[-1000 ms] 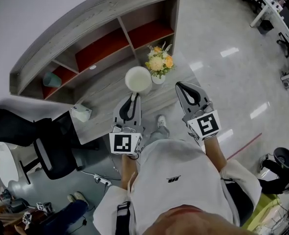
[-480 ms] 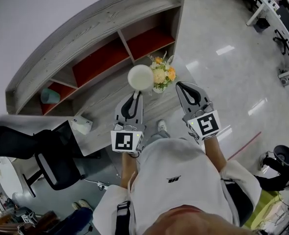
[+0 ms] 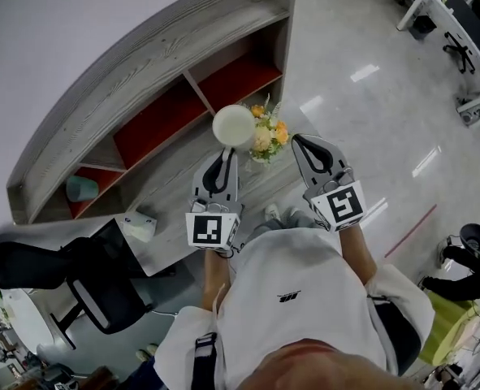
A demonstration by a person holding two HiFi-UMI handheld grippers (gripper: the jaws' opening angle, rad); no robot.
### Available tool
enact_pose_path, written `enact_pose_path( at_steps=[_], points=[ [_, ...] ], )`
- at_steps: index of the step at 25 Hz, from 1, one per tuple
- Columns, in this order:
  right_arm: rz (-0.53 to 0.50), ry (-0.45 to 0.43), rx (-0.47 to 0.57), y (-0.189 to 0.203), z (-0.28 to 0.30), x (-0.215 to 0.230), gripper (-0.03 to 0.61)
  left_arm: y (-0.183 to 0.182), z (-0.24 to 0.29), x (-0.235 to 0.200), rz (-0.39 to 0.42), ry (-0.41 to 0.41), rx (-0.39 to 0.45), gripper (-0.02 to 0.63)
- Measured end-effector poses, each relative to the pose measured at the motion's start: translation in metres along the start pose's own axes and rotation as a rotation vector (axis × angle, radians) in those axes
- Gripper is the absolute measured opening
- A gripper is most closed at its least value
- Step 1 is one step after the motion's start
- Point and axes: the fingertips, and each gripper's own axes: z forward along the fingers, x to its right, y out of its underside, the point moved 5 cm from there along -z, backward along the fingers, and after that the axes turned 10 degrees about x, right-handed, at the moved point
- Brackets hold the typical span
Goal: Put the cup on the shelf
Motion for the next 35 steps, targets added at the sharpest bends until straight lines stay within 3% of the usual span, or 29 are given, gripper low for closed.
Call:
enact_pose_path(
  at_steps=[15, 35],
  points=[
    [0.003, -0.008, -0.026, 0.011, 0.026, 0.022, 0.028, 0.023, 0.04, -0.015, -0.021, -0.016, -0.02, 0.052],
    [0.052, -0.161, -0.048, 0.036, 0.077, 0.061, 0.028, 0.067, 0.092, -0.03, -0.026, -0.11, -0.097, 0.052]
  ],
)
